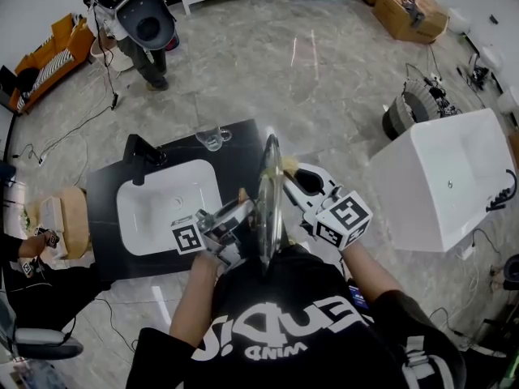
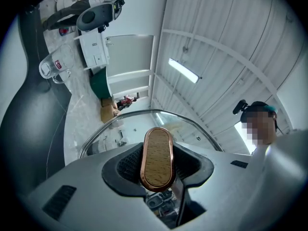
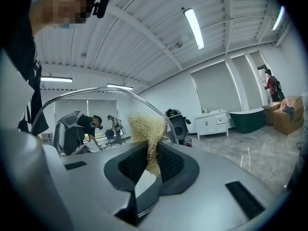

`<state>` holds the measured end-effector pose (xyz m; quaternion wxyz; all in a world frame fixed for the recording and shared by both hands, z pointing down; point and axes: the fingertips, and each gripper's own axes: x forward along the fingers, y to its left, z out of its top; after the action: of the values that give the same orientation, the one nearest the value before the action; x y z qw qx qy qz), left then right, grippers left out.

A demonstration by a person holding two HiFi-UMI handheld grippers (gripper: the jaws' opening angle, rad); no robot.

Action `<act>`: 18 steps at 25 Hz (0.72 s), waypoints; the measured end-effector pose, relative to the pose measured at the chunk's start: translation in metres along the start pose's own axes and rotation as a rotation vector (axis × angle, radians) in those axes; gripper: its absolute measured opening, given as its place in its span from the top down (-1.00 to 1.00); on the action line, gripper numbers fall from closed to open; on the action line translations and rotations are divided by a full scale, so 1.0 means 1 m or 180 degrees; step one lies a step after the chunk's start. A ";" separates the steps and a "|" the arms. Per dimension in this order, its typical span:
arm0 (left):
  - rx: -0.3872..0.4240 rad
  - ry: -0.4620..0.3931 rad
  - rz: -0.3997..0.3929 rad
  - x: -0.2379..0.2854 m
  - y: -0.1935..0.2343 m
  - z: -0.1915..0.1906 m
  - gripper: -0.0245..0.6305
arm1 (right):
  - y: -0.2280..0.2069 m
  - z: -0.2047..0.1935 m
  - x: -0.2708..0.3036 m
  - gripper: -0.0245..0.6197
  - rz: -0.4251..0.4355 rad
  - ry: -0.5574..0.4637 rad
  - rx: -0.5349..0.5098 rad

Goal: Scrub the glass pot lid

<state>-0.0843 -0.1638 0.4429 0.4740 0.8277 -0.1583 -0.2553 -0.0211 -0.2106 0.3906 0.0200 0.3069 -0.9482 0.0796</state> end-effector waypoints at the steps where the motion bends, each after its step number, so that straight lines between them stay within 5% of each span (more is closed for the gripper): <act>1: 0.0010 0.0002 -0.0016 0.001 -0.001 0.001 0.39 | -0.003 -0.002 0.002 0.78 -0.0014 0.0011 0.0010; 18: -0.0024 -0.0148 -0.0165 0.004 -0.010 0.006 0.39 | -0.048 -0.058 0.040 0.78 -0.0148 0.0492 0.0138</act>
<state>-0.0843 -0.1651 0.4311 0.4666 0.8235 -0.1468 -0.2873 -0.0257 -0.2628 0.4577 0.0882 0.3222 -0.9345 0.1231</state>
